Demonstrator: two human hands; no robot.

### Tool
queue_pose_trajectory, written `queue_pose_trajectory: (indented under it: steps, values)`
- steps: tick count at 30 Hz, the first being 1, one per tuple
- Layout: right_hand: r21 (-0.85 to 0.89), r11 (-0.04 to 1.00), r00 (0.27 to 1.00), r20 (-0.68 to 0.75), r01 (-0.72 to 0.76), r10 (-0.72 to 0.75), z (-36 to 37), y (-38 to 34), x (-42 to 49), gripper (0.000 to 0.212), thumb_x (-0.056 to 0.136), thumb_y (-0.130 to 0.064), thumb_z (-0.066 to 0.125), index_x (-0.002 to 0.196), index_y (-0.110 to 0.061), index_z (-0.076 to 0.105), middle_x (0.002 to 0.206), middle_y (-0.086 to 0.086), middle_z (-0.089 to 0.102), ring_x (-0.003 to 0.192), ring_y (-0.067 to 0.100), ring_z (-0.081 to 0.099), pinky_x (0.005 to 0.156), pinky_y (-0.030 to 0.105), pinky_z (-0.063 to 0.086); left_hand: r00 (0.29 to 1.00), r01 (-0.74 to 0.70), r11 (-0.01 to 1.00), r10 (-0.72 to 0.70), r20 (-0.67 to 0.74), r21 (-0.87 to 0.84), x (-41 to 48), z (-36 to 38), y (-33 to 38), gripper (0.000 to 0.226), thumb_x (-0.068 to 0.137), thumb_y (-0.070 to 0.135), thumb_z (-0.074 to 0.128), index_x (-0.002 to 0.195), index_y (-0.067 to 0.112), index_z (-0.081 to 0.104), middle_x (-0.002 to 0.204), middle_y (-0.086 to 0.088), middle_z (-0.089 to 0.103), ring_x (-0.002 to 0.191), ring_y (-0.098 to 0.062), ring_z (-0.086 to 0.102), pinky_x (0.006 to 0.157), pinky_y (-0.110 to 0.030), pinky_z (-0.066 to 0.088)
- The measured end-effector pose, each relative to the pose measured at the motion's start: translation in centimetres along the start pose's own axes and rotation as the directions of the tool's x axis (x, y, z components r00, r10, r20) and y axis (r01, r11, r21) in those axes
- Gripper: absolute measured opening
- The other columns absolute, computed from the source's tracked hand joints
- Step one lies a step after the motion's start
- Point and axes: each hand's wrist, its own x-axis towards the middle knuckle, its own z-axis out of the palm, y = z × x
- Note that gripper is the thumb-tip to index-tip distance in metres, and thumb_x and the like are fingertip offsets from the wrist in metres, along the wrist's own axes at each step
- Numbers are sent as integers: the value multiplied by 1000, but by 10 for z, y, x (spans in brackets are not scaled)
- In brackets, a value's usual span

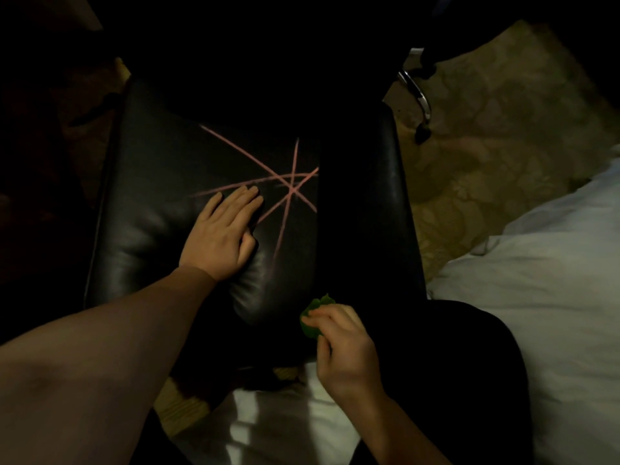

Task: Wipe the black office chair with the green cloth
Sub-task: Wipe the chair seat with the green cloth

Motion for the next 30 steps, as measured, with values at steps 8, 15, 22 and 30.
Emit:
queue_pose_trajectory:
  steps: [8, 15, 22, 30]
  values:
    - [-96, 995, 992, -123, -20, 8, -2, -6, 8, 30, 86, -19, 61, 116, -18, 63, 127, -1, 57, 115, 16, 56, 100, 28, 45, 1000, 10, 1000, -10, 6, -6, 0, 0, 1, 61, 84, 24, 37, 141, 5, 50, 150, -11, 43, 140, -25, 39, 117, -46, 26]
    - [-64, 997, 987, -161, -33, 22, 12, 14, 15, 31, 79, 6, 67, 106, -8, 74, 115, 5, 69, 113, 20, 62, 102, 31, 42, 1000, 9, 1000, -9, -11, -9, 0, 1, 2, 61, 83, 23, 37, 140, 5, 50, 149, -12, 44, 140, -25, 40, 117, -45, 24]
    - [-66, 998, 982, -185, 18, -30, 13, 23, 50, 30, 80, 10, 65, 102, -7, 76, 109, 6, 71, 107, 20, 65, 102, 28, 44, 1000, 9, 1000, -9, -16, -8, 0, 0, 1, 61, 83, 22, 38, 140, 5, 51, 149, -11, 44, 139, -24, 40, 117, -44, 24]
    - [-81, 997, 981, -193, -3, -13, 5, 34, 136, 29, 76, 14, 65, 96, -4, 76, 98, 9, 72, 93, 30, 62, 92, 18, 40, 1000, 6, 1000, -6, -18, 3, 1, 2, -1, 61, 82, 19, 39, 141, 5, 49, 150, -11, 43, 140, -24, 39, 117, -46, 25]
